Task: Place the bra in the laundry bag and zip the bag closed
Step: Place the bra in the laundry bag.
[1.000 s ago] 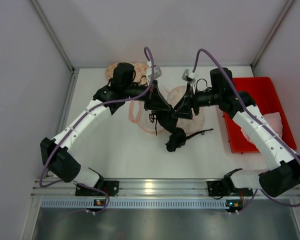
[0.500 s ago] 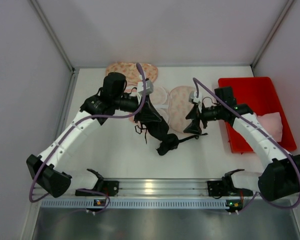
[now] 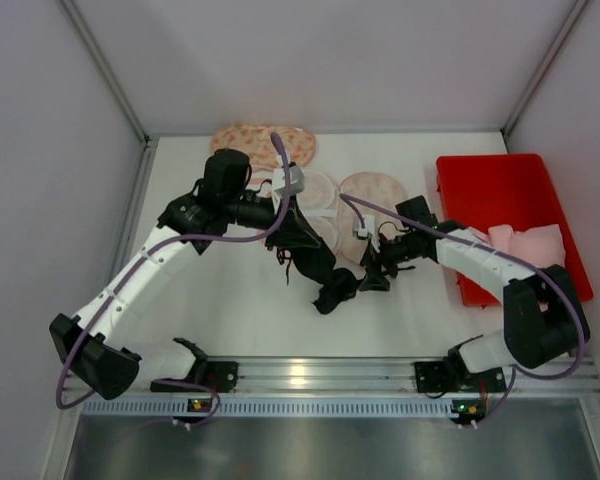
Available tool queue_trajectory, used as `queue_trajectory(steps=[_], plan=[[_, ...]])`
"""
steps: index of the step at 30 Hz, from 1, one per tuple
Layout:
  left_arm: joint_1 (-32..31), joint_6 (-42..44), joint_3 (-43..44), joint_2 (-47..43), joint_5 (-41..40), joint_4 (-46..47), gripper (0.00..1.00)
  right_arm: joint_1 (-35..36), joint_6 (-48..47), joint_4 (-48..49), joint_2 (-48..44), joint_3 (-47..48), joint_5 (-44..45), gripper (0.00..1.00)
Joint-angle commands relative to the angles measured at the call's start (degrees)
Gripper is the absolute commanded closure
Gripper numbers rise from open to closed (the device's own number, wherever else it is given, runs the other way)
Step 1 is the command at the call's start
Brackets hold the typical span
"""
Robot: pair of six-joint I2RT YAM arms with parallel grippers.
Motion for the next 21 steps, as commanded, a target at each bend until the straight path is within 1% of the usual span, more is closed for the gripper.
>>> queue_trajectory(steps=[1, 4, 5, 6, 10, 14, 15, 17, 19, 20, 21], plan=[[-0.23, 0.95, 0.94, -2.53, 1.86, 0.70, 1.00, 1.80, -2.86, 3.19, 2.32, 1.83, 1.00, 0.26], [-0.23, 0.78, 0.59, -3.23, 1.95, 0.70, 1.00, 3.03, -2.43, 3.46, 5.30, 2.79, 2.41, 0.27], [-0.31, 0.78, 0.50, -3.67, 2.04, 0.70, 1.00, 3.47, -2.51, 1.98, 6.44, 4.71, 2.76, 0.28], [-0.23, 0.69, 0.32, -3.84, 1.86, 0.70, 1.00, 3.74, -2.60, 1.36, 8.28, 5.51, 2.76, 0.29], [-0.23, 1.04, -0.64, -5.16, 1.51, 0.70, 1.00, 4.09, -1.28, 1.53, 10.58, 7.80, 1.54, 0.32], [-0.14, 1.39, -1.52, -6.22, 1.16, 0.70, 1.00, 4.97, -0.84, 0.91, 13.22, 10.43, 0.66, 0.40], [-0.14, 1.30, -1.61, -6.39, 0.99, 0.61, 1.00, 5.23, -0.93, 0.48, 13.83, 10.70, 0.48, 0.45], [0.04, 1.39, -1.96, -7.27, 0.81, 0.70, 1.00, 5.50, -2.86, -1.54, 14.71, 11.84, -0.48, 0.47], [0.39, 1.48, -2.31, -7.97, 0.72, 0.70, 1.00, 5.58, -4.88, -3.30, 14.45, 11.85, -1.45, 0.45], [0.56, 1.48, -2.57, -8.06, 0.55, 0.70, 1.00, 5.67, -5.58, -3.48, 13.84, 11.50, -1.72, 0.39], [0.56, 1.57, -2.75, -8.24, 0.63, 0.61, 1.00, 5.85, -7.07, -3.66, 13.49, 11.32, -1.89, 0.37]])
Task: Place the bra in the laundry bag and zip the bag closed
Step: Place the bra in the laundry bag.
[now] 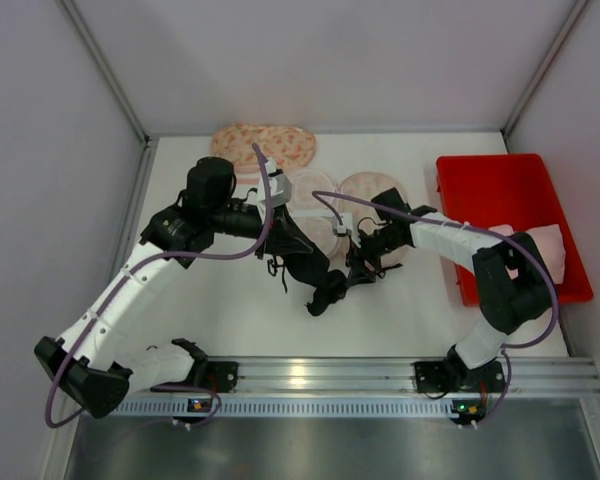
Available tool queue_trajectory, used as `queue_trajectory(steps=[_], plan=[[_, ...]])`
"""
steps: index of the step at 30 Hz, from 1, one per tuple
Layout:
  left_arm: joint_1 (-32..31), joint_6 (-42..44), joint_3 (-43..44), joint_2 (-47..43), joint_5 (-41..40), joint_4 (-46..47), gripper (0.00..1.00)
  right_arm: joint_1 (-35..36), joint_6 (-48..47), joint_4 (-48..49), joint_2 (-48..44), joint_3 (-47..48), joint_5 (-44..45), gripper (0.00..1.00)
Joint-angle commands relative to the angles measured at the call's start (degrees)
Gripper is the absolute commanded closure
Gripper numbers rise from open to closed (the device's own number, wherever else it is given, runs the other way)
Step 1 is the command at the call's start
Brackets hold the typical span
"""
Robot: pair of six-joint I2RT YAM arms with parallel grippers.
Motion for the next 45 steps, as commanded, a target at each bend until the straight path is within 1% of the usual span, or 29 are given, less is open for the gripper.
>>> queue_trajectory(steps=[1, 4, 9, 16, 19, 20, 22, 23, 24, 25, 26, 30, 32, 33, 35, 37, 38, 39, 40, 41, 42, 43, 44, 45], plan=[[0.45, 1.57, -1.00, -2.53, 0.79, 0.74, 1.00, 1.39, -6.07, -3.61, -1.09, 1.59, -4.17, 0.36], [0.46, 1.83, -1.36, -2.63, 0.78, 0.74, 1.00, 2.09, -9.59, -5.37, -1.71, 1.59, -4.26, 0.34], [0.46, 2.27, -1.27, -2.63, 0.61, 0.66, 1.00, 3.32, -13.02, -8.63, 0.31, 3.87, -3.64, 0.34], [0.46, 2.36, -1.27, -3.33, 0.35, 0.66, 1.00, 6.04, -12.23, -8.28, 1.10, 6.41, -4.26, 0.34], [0.54, 2.27, -1.36, -3.94, -0.27, 0.74, 1.00, 7.01, -13.99, -11.53, 2.86, 7.91, -4.61, 0.41], [0.54, 2.18, -1.36, -4.12, -0.44, 0.74, 1.00, 7.19, -14.43, -11.71, 3.12, 7.83, -4.44, 0.50], [0.54, 2.10, -1.62, -4.82, -0.80, 0.66, 1.00, 7.45, -14.96, -12.32, 3.13, 7.57, -3.65, 0.63], [0.54, 1.92, -1.97, -5.26, -1.23, 0.66, 1.00, 7.45, -15.83, -12.85, 3.13, 7.65, -3.38, 0.77], [0.46, 1.83, -2.32, -6.05, -1.50, 0.66, 1.00, 7.45, -16.01, -14.07, 3.13, 7.92, -2.68, 0.84], [0.54, 1.74, -2.50, -6.58, -1.67, 0.57, 1.00, 7.54, -15.93, -14.60, 2.95, 8.53, -2.33, 0.98], [0.54, 1.92, -2.76, -7.02, -2.63, 0.31, 1.00, 7.46, -15.75, -15.04, 2.69, 8.71, -0.85, 1.00], [0.54, 3.06, -1.80, -9.56, -6.06, -2.50, 1.00, 5.18, -15.40, -16.19, -0.38, 11.86, 3.38, 1.00], [0.54, 3.85, -0.84, -10.27, -7.38, -3.91, 1.00, 3.68, -16.62, -18.82, -1.53, 16.78, 6.62, 1.00], [0.63, 3.85, -0.57, -10.88, -9.56, -3.83, 1.00, 2.20, -17.15, -19.87, -1.71, 18.71, 8.12, 1.00], [0.54, 4.29, 0.65, -10.80, -12.12, -4.00, 1.00, 1.13, -17.42, -19.88, -2.06, 24.60, 12.94, 1.00], [0.54, 5.69, 1.80, -10.27, -15.46, -4.53, 1.00, -1.15, -17.42, -18.31, -1.80, 30.03, 15.07, 1.00], [0.54, 7.09, 2.85, -10.01, -16.95, -4.44, 1.00, -1.94, -16.38, -14.21, -1.62, 31.55, 16.56, 1.00], [0.54, 7.45, 3.56, -8.79, -18.54, -4.44, 1.00, -2.91, -16.28, -12.17, -1.45, 32.87, 19.18, 1.00], [0.54, 8.07, 4.26, -7.91, -22.21, -4.53, 1.00, -3.44, -16.37, -9.28, -0.75, 34.53, 20.43, 1.00], [0.54, 9.38, 5.49, -6.07, -24.42, -4.44, 1.00, -3.70, -15.76, -1.16, -0.39, 34.64, 23.92, 1.00], [0.54, 9.82, 6.19, -5.01, -27.05, -4.35, 1.00, -3.79, -15.67, 2.93, -0.22, 34.55, 24.82, 1.00], [0.54, 10.26, 6.98, -3.87, -31.78, -4.27, 1.00, -3.71, -17.14, 5.84, 1.26, 34.81, 25.09, 1.00], [0.54, 9.92, 8.73, -1.33, -34.78, -4.00, 1.00, -3.71, -17.42, 8.83, 2.24, 35.25, 25.27, 1.00], [0.54, 9.74, 9.53, -0.26, -37.16, -3.91, 1.00, -3.62, -17.51, 15.04, 3.29, 36.38, 25.27, 1.00]])
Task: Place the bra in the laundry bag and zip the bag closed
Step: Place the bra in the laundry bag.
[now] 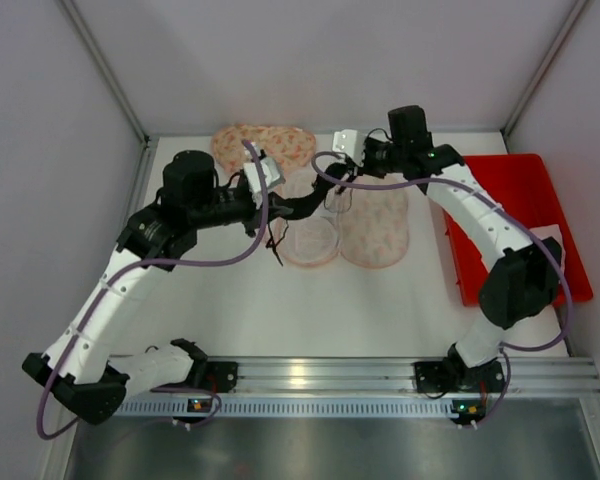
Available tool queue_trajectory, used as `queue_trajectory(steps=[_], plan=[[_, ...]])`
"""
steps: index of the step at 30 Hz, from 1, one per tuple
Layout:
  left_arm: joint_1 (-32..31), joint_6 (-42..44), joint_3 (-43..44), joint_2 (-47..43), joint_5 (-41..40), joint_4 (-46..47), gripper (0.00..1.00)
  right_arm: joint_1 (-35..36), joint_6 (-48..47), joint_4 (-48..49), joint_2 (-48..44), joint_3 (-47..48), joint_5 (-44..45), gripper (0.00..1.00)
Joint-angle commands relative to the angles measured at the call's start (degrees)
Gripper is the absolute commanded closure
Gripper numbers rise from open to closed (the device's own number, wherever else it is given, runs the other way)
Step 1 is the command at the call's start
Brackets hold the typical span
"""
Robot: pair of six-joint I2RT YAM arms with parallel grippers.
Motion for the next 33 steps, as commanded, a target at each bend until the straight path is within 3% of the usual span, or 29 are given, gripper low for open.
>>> queue_trajectory(steps=[1, 8, 11, 16, 20, 29, 32, 33], plan=[[0.24, 1.92, 4.73, 4.97, -15.68, 1.03, 1.00, 0.23, -2.27, 19.00, 5.10, 4.11, 4.05, 1.00], [0.24, 1.83, 1.84, 8.84, -25.29, 7.00, 1.00, 2.60, -6.93, 45.36, 20.76, 12.64, 5.90, 1.00], [0.15, 0.25, -1.32, 9.28, -25.74, 10.25, 1.00, 2.69, -7.38, 60.99, 26.39, 12.12, 4.85, 1.00], [0.15, -4.66, -8.42, 9.81, -25.56, 12.88, 1.00, 2.69, -7.03, 75.23, 32.64, 9.31, 1.95, 1.00], [0.24, -9.15, -11.61, 12.00, -23.20, 13.07, 1.00, 2.34, -9.04, 82.02, 34.31, 2.73, -1.83, 1.00], [0.24, -19.27, -12.58, 22.55, -15.64, 13.16, 1.00, 1.37, -12.91, 85.64, 38.00, -1.76, -6.58, 0.99], [0.24, -22.60, -12.14, 25.36, -14.23, 13.15, 1.00, 0.58, -15.37, 87.05, 39.32, -3.09, -7.99, 0.93], [0.24, -23.48, -11.70, 26.06, -13.62, 13.16, 1.00, 0.32, -16.51, 87.14, 39.67, -3.35, -8.34, 0.87]])
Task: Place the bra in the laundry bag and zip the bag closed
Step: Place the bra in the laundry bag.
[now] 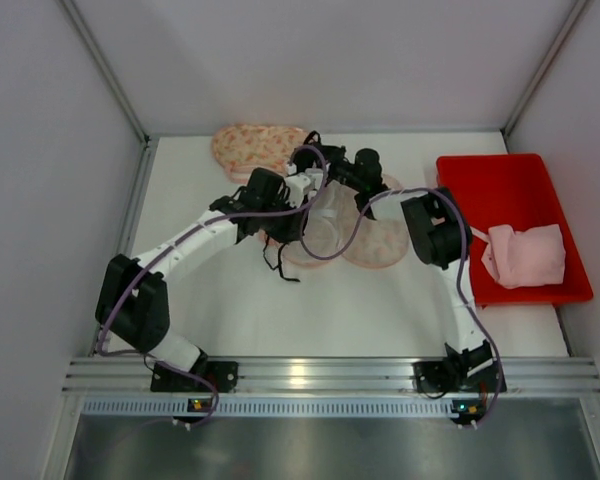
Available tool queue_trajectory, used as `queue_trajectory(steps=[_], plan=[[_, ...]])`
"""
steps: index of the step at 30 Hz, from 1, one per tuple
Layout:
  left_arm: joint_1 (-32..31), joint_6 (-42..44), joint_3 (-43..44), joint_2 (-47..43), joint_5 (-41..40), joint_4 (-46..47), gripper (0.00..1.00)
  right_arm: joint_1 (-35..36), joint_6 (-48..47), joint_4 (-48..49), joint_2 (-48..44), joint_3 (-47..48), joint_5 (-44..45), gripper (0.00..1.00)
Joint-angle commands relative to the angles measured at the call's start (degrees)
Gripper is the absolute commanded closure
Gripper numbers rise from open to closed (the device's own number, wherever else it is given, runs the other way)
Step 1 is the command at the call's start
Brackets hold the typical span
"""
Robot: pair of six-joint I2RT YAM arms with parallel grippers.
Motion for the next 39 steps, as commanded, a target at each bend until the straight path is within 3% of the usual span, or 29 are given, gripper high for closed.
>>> queue_trajectory(steps=[1, 2, 6, 8, 12, 13, 23, 31, 35, 39], plan=[[-0.20, -6.00, 1.31, 2.50, 5.44, 3.19, 1.00, -0.84, -3.47, 6.02, 1.01, -0.77, -3.29, 0.85], [-0.29, -6.79, 1.57, 3.13, 6.32, 3.28, 1.00, -1.10, -4.08, 6.46, 1.10, -1.38, -3.38, 0.84], [-0.37, -9.69, 2.45, 5.68, 8.44, 3.19, 1.00, -1.46, -5.57, 7.44, 0.75, -3.06, -3.12, 0.46], [-0.46, -11.36, 2.45, 6.82, 8.88, 3.19, 1.00, -1.72, -6.28, 6.38, -0.04, -3.85, -2.94, 0.42], [-0.64, -14.43, 2.80, 8.93, 9.06, 3.28, 1.00, -2.60, -9.00, 2.52, -2.94, -4.12, -1.37, 0.06], [-0.64, -14.70, 3.24, 9.63, 8.80, 3.36, 1.00, -2.95, -9.70, 1.03, -3.38, -4.11, -0.40, 0.01], [-0.55, -17.95, 3.95, 10.16, 9.05, 5.39, 1.00, -5.24, -16.38, -7.06, -13.57, -13.68, 1.19, 0.01], [-0.20, -20.15, 2.37, 9.11, 10.99, 5.39, 1.00, -5.94, -21.66, -6.19, -14.37, -18.17, -1.71, 0.01], [0.50, -20.86, 1.31, 8.58, 11.43, 5.30, 1.00, -6.29, -29.20, -5.14, -12.18, -18.44, -3.03, 0.01], [1.29, -21.12, 0.52, 7.88, 12.57, 5.30, 1.00, -6.20, -30.02, -5.05, -11.21, -16.95, -2.95, 0.01]])
